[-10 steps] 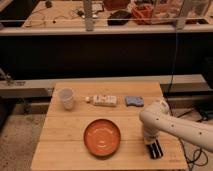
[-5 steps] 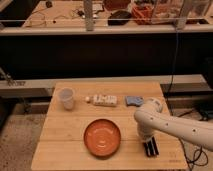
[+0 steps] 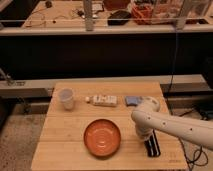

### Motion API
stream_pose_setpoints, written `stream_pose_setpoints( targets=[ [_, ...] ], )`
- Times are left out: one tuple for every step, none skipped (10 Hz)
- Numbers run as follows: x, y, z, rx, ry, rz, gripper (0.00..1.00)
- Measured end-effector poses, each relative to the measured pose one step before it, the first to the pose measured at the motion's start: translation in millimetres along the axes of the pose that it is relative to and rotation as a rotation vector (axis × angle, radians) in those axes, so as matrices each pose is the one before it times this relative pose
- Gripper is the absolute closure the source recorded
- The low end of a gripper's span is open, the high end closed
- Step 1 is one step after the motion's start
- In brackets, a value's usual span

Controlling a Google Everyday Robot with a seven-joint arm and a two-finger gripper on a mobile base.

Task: Push the eraser across the table

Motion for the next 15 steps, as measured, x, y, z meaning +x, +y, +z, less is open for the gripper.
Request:
stream_pose_setpoints(
  targets=[
    [0.38, -1.87, -1.35, 0.00553, 0.00254, 0.00402, 1.0],
    [-0.65, -1.5, -1.32, 0.00321, 0.00087, 0.00624, 1.0],
    [-2.14, -1.25, -1.27, 0.00236, 0.00095, 0.00266, 1.0],
    [-1.52, -1.75, -1.22, 0.00348, 0.00171, 0.00219, 1.0],
    [-2.49, -2.53, -1.37, 0.00527, 0.00305, 0.00075, 1.0],
    [-1.23, -1.71, -0.98, 0.00407, 0.00278, 0.00213, 1.0],
    [-0.7, -0.66, -0.6, 0.00248, 0.00009, 0.00037, 1.0],
    [0.05, 0.05, -0.67, 0.00266, 0.00048, 0.00401, 1.0],
    [-1.2, -0.14, -1.07, 0.00442, -0.00148, 0.00301, 1.0],
    [-1.73, -0.53, -1.0, 0.00518, -0.00228, 0.00002, 1.0],
    [0.28, 0.41, -0.39, 0.0023, 0.00019, 0.00052, 1.0],
    [0.08, -0.18, -0.6, 0.00359, -0.00122, 0.00048, 1.0],
    [-0.72, -0.62, -0.49, 0.00581, -0.00333, 0.00118, 1.0],
    [-0.92, -0.63, -0.57, 0.004, -0.00134, 0.00068, 1.0],
    [-1.2, -0.55, -1.06, 0.00515, -0.00146, 0.00023, 1.0]
  ],
)
